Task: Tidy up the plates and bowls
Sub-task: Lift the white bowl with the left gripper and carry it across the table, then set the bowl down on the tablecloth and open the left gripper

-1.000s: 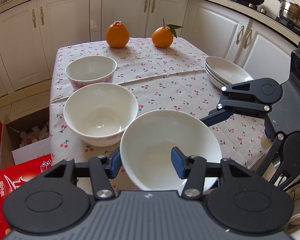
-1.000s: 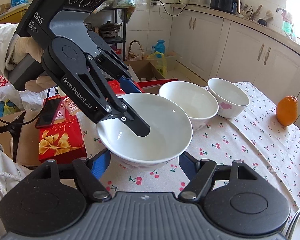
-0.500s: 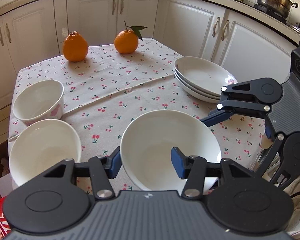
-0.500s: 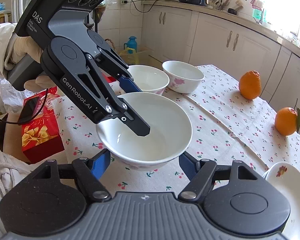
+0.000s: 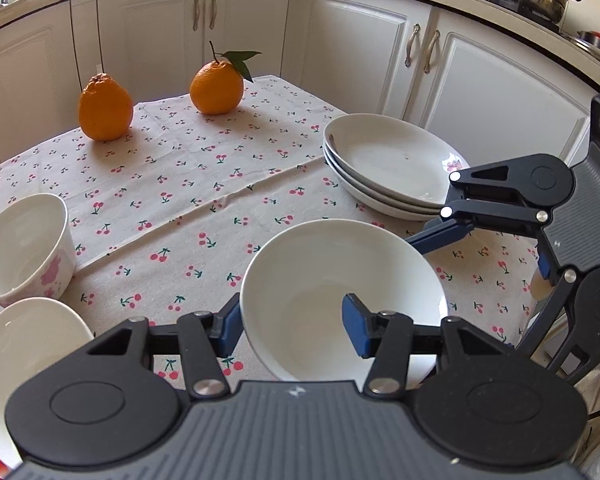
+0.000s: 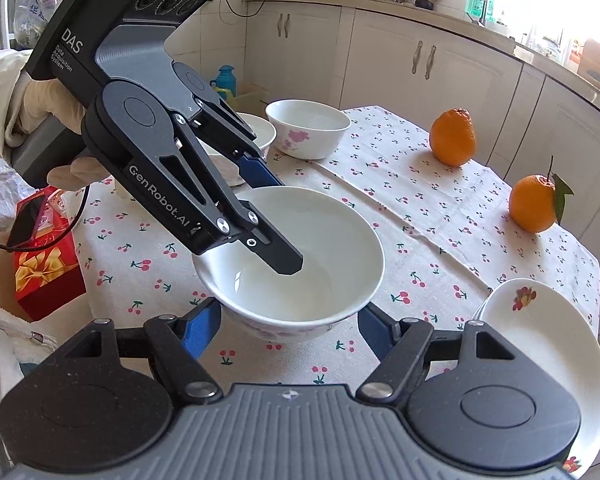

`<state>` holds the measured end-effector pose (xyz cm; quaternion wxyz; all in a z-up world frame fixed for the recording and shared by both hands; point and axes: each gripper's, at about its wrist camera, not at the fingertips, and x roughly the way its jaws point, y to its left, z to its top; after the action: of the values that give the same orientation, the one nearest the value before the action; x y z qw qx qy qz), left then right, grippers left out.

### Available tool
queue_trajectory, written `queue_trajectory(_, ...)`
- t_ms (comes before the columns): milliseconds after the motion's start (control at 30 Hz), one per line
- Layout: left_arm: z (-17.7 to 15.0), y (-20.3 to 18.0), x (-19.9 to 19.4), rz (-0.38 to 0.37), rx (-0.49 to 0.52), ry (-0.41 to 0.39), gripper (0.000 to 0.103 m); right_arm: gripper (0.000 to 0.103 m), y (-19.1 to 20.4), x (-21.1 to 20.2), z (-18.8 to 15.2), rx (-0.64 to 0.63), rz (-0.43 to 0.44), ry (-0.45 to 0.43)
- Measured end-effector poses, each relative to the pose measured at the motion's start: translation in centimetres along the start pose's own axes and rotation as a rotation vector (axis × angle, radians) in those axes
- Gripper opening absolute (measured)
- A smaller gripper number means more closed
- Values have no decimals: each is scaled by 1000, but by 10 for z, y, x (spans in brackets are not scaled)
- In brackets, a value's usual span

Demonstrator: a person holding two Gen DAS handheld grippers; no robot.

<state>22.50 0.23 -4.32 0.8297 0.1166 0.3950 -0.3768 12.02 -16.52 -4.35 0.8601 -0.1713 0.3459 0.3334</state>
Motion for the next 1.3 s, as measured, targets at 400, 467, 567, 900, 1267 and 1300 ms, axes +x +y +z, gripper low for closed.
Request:
queue_trajectory(400,-4,6,8,7,-15,11,51,79,-1,10,-1,19,10,11)
queue_trajectory(467,-4,8,7,14,-20,11,51,79,-1,12,1,21,12,6)
queue_trajectory(567,-5,10,8,16,-26,12,51,79,1,13,2,20,15,4)
queue_trajectory(900,-11,0,-2,48,17,-57,85,92,3,13,3,23,13,1)
queue_trajectory(1267,-28,-8,-36,124,20,-167,92,103,12,1,7,6,-10,-41)
queue_trajectory(1300,-32,-8,-41,135,16,-180,92,103,13,0,7,10,-11,-44)
